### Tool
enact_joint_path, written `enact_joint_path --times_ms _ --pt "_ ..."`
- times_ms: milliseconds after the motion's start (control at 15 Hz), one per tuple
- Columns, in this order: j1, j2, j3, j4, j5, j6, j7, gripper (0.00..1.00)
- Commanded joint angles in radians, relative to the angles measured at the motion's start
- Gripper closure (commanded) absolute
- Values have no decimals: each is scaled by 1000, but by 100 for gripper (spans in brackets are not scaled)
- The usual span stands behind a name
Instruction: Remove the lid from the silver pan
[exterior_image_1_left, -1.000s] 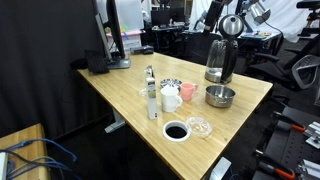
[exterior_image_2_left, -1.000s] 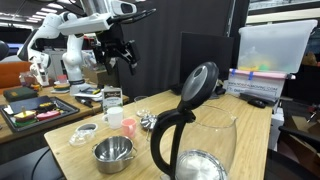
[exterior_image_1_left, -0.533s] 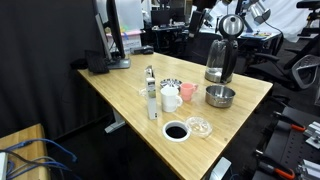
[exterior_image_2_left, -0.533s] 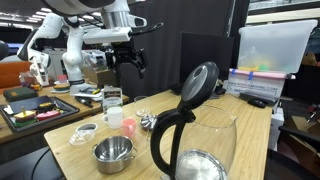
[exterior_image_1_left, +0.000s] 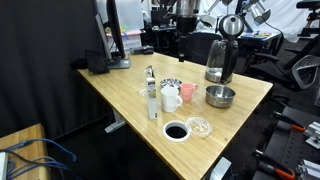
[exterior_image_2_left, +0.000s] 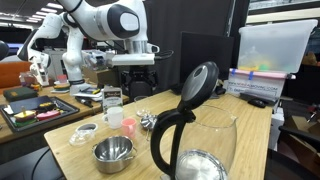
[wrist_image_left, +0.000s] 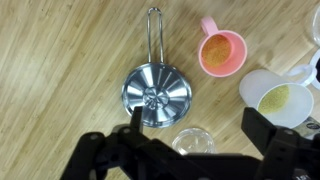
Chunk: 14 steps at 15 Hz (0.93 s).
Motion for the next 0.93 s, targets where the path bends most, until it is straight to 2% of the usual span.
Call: enact_joint_path --times_ms 0,200,267,733,867 --pt "-44 19 40 20 -9 -10 -10 0" --pt "-49 30 44 39 -9 -21 -24 0" --pt "-47 33 47 35 -24 14 -27 0" --pt "-37 139 58 85 -236 72 -32 0" --pt "-39 180 64 104 -262 118 -36 0"
